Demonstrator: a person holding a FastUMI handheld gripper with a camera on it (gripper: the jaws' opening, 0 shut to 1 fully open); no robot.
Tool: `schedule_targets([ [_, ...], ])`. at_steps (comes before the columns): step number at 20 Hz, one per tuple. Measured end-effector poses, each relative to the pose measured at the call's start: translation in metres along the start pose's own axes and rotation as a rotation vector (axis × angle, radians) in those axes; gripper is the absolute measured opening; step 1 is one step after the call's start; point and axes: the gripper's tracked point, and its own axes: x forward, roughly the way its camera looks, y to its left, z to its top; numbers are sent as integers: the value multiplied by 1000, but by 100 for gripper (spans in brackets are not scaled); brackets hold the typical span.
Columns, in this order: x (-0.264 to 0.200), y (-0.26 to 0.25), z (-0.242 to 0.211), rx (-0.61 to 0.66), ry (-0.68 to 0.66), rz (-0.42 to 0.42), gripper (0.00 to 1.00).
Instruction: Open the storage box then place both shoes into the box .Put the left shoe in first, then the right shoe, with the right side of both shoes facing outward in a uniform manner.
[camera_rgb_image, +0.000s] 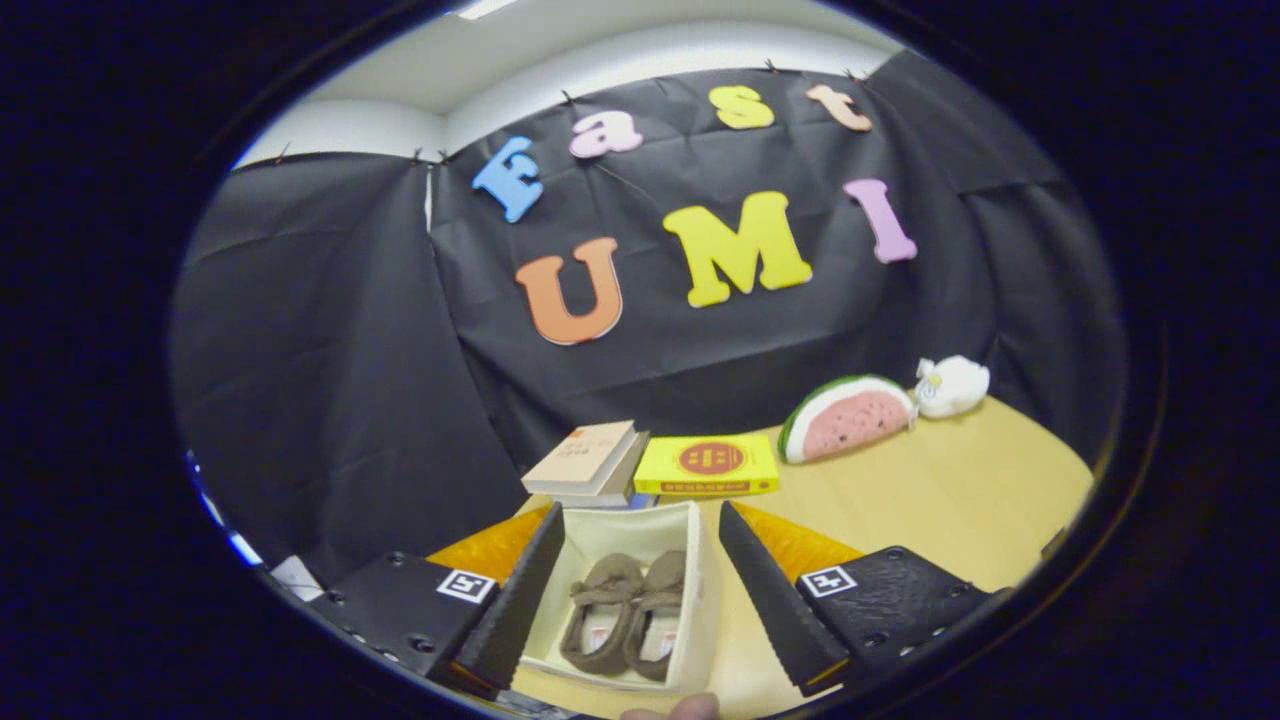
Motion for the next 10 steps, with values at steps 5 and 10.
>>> schedule_targets([
  [5, -58, -42, 38, -109, -161, 29, 95],
  [10, -106, -103, 59, -154, -233, 10, 95],
])
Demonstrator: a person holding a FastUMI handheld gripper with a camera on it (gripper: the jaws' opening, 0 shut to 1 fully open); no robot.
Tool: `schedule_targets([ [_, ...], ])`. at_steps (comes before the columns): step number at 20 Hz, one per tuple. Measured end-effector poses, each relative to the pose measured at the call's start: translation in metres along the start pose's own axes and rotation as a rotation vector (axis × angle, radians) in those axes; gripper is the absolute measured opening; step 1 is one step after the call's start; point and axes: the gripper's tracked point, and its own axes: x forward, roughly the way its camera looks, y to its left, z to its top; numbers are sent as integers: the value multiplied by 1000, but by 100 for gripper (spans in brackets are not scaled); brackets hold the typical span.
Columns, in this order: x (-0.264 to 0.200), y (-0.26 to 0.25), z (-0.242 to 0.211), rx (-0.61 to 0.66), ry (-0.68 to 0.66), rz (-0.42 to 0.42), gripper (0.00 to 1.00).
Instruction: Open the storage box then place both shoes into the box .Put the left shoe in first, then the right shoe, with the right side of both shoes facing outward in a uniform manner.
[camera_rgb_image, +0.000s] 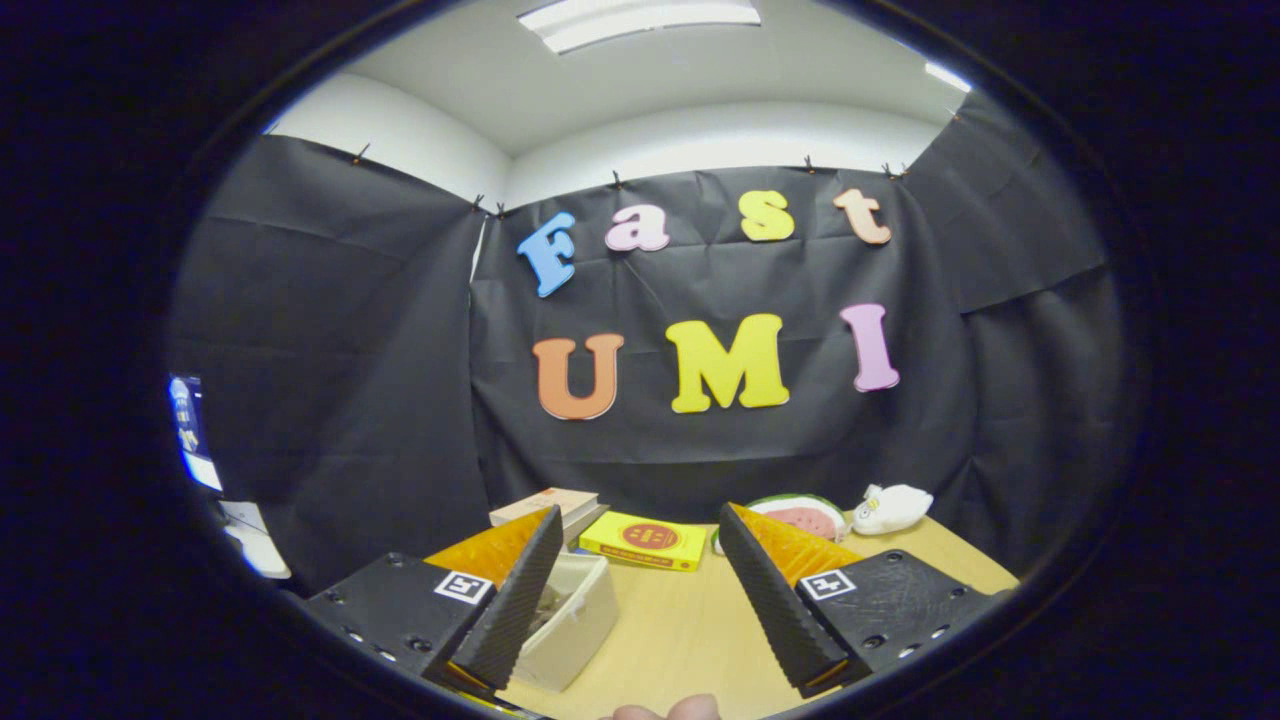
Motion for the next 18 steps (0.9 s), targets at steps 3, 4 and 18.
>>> schedule_targets([
  [3, -20, -43, -4, 4, -2, -31, 95],
  [4, -26, -55, -4, -6, -9, -48, 95],
  [18, -52, -123, -24, 3, -10, -43, 95],
])
